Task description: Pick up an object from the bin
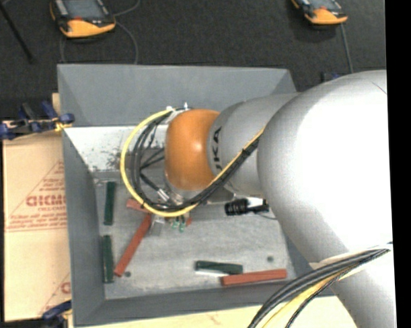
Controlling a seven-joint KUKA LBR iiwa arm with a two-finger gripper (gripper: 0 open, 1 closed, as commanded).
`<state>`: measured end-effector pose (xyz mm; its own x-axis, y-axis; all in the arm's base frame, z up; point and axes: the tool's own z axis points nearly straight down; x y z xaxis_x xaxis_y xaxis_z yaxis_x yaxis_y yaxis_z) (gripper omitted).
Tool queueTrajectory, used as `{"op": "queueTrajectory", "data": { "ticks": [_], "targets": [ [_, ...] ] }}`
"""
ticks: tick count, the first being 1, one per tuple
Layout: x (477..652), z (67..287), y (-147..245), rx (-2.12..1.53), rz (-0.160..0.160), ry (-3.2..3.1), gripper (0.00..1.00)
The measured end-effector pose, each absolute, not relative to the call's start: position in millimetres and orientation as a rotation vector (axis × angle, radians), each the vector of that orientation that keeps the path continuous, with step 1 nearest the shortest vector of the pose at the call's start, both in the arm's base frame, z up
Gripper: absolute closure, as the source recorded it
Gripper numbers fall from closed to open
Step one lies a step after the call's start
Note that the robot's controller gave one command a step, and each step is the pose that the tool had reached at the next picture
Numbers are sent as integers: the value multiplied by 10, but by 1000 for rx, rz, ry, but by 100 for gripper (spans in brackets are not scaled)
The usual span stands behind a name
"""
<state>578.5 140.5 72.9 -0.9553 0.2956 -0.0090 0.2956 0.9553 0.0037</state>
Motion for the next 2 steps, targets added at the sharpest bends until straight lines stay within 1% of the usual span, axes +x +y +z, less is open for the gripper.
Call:
{"op": "queueTrajectory", "data": {
  "ticks": [1,2],
  "targets": [
    [5767,710,1405,468,1,3102,0],
    [6183,714,2017,-278,3,3122,0]
  ]
}}
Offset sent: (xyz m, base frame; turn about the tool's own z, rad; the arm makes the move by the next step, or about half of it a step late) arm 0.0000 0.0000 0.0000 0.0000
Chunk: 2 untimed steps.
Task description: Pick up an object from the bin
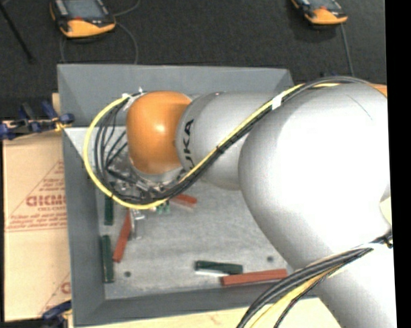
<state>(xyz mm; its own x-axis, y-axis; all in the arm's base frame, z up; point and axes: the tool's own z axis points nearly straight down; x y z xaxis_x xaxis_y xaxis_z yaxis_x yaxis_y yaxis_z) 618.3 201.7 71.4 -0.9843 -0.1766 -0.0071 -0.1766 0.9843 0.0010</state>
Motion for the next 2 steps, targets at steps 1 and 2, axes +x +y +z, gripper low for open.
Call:
{"op": "queueTrajectory", "data": {
  "ticks": [1,2],
  "targets": [
    [6273,726,2091,-1250,-9,2874,0],
    [6349,716,1718,-1811,-4,2559,0]
  ]
}}
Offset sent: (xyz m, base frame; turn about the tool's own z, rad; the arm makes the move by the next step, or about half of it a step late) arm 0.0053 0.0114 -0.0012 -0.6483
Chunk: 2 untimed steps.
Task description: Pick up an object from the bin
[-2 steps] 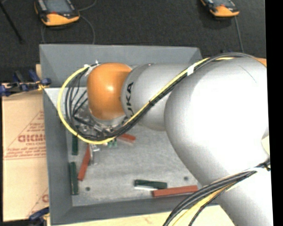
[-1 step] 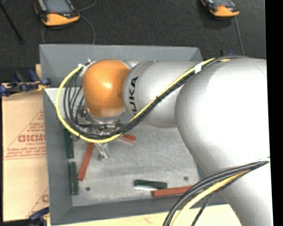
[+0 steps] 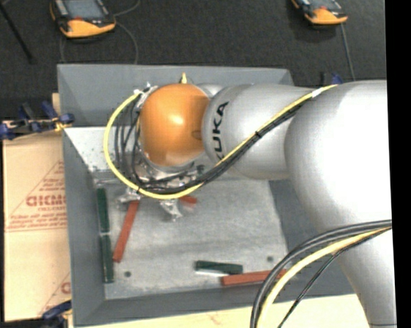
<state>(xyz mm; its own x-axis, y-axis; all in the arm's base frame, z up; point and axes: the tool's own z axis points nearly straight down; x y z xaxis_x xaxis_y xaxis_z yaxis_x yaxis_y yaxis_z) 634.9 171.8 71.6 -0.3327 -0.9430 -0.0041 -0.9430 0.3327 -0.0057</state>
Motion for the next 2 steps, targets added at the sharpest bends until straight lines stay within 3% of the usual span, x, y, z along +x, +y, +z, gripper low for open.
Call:
{"op": "queueTrajectory", "data": {
  "ticks": [1,2],
  "targets": [
    [6348,724,1735,-1805,2,2561,100],
    [6043,1890,1761,-2111,-5,2314,100]
  ]
}}
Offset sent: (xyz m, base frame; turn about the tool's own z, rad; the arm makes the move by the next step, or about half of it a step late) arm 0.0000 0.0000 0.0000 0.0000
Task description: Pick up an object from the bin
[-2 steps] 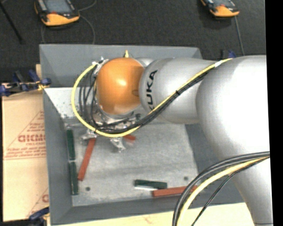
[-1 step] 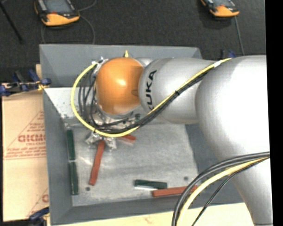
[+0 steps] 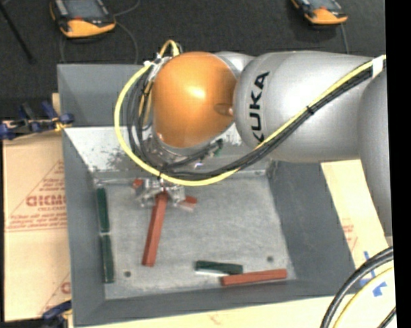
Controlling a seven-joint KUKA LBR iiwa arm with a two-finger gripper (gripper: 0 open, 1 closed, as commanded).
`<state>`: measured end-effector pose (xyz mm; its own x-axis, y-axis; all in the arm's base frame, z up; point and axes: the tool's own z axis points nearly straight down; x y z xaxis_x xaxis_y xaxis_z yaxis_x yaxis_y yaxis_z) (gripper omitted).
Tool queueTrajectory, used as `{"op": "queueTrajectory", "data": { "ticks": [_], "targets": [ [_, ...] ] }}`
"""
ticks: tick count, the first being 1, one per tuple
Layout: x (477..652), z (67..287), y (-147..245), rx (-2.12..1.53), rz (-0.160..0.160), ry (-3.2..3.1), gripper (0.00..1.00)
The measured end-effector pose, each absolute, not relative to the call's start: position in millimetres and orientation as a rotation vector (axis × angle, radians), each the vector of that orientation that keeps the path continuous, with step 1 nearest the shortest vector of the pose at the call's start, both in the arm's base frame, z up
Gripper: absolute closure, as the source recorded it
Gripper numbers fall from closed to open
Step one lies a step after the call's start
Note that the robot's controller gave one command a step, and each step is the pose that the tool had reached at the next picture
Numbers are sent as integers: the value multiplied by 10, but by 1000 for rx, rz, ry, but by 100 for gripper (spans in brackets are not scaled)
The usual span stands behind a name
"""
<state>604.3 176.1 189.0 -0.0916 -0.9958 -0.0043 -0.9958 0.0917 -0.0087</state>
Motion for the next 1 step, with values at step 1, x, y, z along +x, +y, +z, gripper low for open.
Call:
{"op": "queueTrajectory", "data": {
  "ticks": [1],
  "targets": [
    [5926,2735,1691,-2121,-8,2302,100]
  ]
}}
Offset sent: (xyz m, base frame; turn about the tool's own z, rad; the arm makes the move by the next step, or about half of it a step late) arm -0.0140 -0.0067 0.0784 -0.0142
